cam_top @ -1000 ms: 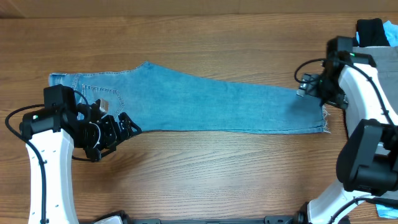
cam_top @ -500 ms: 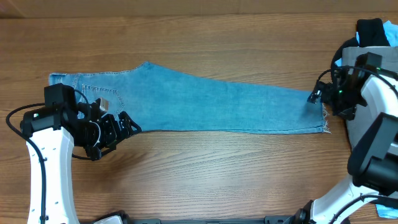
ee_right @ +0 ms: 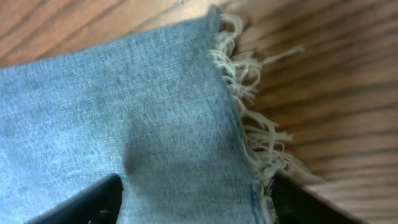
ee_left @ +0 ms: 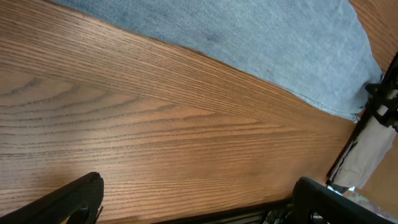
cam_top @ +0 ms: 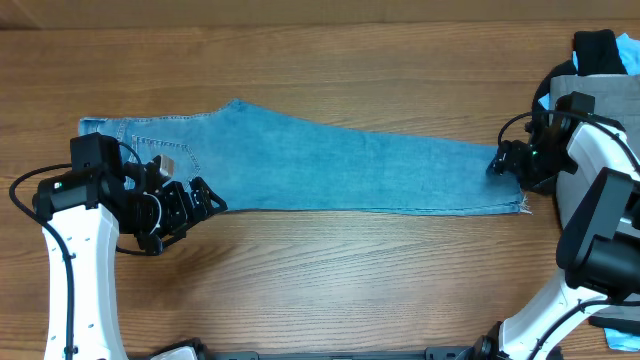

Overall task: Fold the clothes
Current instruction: 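Grasp the frayed leg hem with the right gripper, then fold the leg hem leftward over the leg with the right gripper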

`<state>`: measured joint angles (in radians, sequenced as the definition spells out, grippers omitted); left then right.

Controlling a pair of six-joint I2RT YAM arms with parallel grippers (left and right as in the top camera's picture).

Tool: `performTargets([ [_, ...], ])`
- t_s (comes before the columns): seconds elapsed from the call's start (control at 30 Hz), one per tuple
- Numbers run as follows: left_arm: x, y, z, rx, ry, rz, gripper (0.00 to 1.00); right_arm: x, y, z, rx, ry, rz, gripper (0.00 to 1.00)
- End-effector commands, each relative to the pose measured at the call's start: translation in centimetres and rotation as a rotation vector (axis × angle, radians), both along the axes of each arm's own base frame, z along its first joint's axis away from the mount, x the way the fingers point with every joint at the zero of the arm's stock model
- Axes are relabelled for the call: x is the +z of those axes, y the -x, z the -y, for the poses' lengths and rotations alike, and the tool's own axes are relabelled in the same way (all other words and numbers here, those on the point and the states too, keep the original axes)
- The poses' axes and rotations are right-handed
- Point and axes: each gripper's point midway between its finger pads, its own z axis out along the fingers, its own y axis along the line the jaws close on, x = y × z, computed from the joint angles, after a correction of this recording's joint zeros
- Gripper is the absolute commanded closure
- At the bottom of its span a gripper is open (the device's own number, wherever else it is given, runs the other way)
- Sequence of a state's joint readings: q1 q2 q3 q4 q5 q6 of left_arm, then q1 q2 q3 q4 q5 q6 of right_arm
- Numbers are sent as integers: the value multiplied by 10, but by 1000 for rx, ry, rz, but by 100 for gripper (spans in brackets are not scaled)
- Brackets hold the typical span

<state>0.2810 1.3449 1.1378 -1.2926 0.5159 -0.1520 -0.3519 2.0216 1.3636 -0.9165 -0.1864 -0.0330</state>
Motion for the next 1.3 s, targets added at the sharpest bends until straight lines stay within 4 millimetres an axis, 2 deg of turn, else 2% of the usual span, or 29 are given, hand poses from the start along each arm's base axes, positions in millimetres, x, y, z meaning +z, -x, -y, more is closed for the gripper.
performTargets([
  [0.0, -2, 0, 1, 2, 9, -12, 0, -25, 15, -11, -8, -45, -73, 50],
  [0.03, -2, 0, 1, 2, 9, -12, 0, -25, 15, -11, -21, -45, -76, 63],
  [0.07, -2, 0, 1, 2, 9, -11, 0, -25, 15, -11, -37, -47, -79, 84],
  [0.1, -2, 0, 1, 2, 9, -12, 0, -25, 15, -11, -51, -48, -83, 94],
  [0.23, -2, 1, 1, 2, 9, -13, 0, -24, 16, -11, -67, -50, -88, 96],
  [0.37, -2, 1, 2, 2, 10, -14, 0, -19, 15, -1, -158, -10, -96, 96],
  [0.47, -2, 3, 2, 2, 11, -21, 0, 2, 12, 12, -236, 56, -64, 96],
  [0.57, -2, 2, 2, -1, 10, -20, 0, 32, 7, 16, -283, 84, 2, 96],
  [0.6, -2, 2, 2, -1, 10, -19, 0, 54, 4, 15, -302, 90, 57, 96],
  [0.73, -2, 2, 2, -1, 10, -19, 0, 89, 0, 2, -267, 102, 141, 96],
  [0.8, -2, 2, 2, -1, 10, -19, 0, 101, -4, -15, -225, 100, 176, 96],
  [0.87, -2, 2, 2, -1, 10, -19, 0, 105, -8, -33, -179, 97, 188, 96],
  [0.9, -2, 2, 2, -1, 10, -19, 0, 104, -11, -53, -147, 87, 188, 96],
  [1.0, -2, 3, 2, -1, 11, -21, 0, 105, -15, -87, -95, 70, 193, 96],
  [1.03, -2, 3, 2, -1, 11, -22, 0, 106, -17, -106, -65, 60, 200, 96],
  [1.1, -2, 3, 2, -1, 11, -23, 0, 106, -18, -127, -33, 50, 206, 96],
  [1.2, -2, 3, 2, -1, 12, -23, 0, 107, -13, -172, 49, 29, 210, 96],
  [1.27, -2, 3, 2, -1, 11, -22, 0, 107, -11, -190, 77, 10, 212, 96],
])
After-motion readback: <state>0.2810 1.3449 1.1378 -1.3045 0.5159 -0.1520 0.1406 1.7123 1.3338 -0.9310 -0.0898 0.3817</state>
